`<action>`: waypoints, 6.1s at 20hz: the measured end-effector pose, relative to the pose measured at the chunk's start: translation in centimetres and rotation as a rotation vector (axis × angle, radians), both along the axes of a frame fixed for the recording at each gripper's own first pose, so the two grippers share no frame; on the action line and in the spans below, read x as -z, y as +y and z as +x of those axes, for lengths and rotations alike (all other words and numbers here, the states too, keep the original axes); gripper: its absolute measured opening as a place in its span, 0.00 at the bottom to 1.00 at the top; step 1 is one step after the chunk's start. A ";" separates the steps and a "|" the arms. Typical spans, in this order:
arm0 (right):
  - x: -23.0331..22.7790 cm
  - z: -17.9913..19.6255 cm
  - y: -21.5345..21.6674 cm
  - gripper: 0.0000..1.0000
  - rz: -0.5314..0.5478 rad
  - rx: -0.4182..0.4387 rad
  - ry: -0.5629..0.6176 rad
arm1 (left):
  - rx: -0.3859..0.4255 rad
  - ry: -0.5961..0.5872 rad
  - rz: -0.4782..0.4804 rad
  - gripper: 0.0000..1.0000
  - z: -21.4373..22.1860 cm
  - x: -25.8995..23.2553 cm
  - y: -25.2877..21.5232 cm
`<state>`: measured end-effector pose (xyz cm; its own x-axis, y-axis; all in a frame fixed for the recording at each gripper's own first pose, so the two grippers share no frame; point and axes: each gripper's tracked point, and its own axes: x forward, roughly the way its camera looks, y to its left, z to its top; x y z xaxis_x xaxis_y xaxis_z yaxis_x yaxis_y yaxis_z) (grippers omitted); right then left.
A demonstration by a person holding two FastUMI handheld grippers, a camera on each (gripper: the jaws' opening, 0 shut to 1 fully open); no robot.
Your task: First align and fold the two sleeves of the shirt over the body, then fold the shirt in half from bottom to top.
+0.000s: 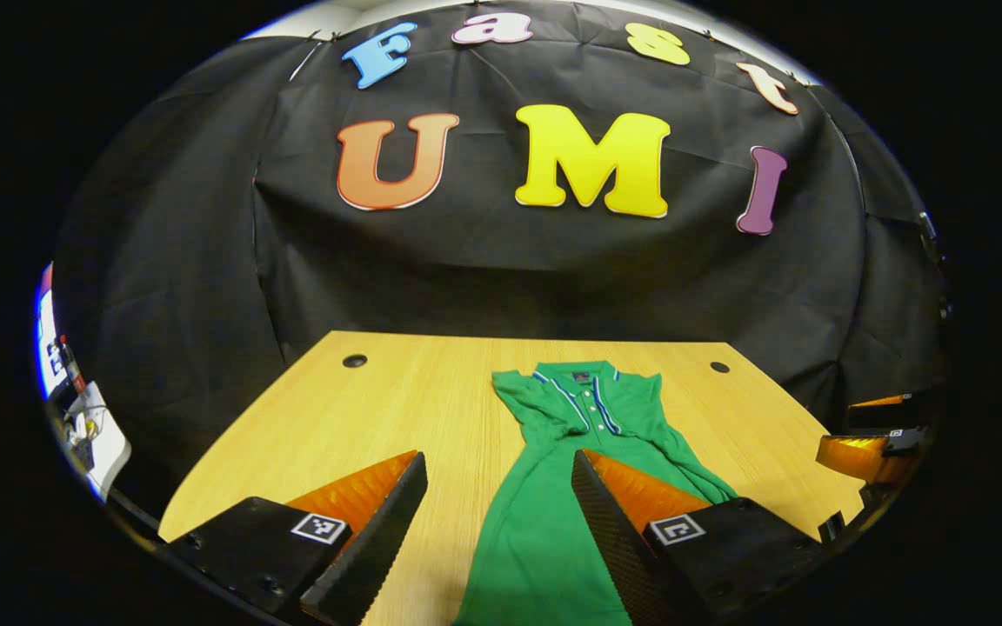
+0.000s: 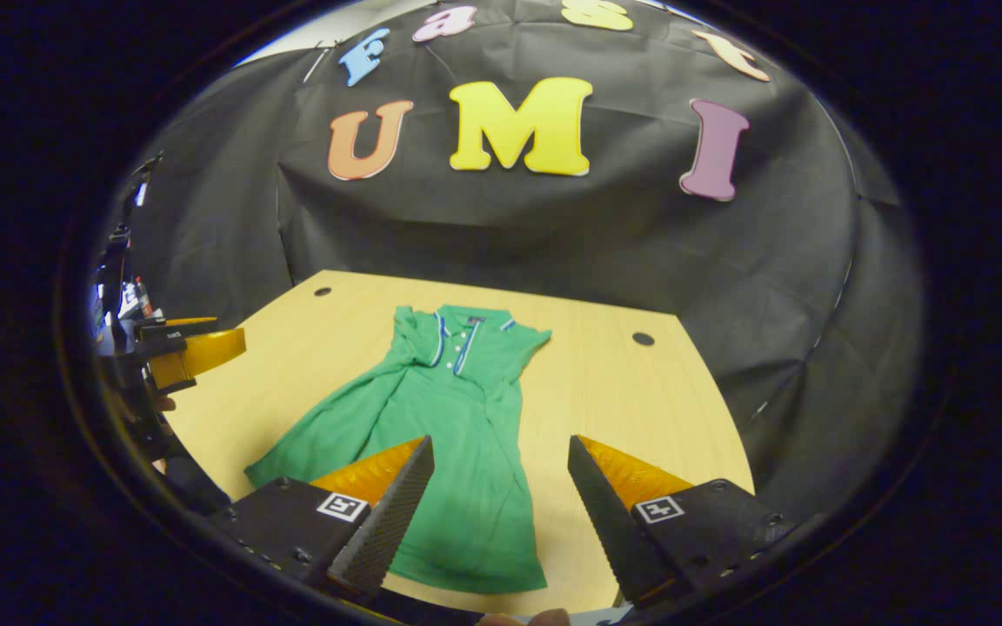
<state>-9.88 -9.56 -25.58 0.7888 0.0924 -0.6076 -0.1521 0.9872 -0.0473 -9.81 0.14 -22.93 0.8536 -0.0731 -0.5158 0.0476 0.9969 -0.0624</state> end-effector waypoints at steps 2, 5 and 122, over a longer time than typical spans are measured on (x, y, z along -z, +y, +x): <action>1.9 -1.6 -0.8 0.96 -0.012 0.002 0.026 | 0.015 0.081 0.011 1.00 -2.0 3.2 0.1; 5.7 -4.1 -1.3 0.95 -0.044 -0.012 0.104 | 0.030 0.192 0.014 1.00 -5.4 7.4 0.5; -22.1 18.0 5.8 0.93 0.077 0.084 -0.499 | -0.079 -0.371 -0.020 1.00 15.7 -20.5 0.2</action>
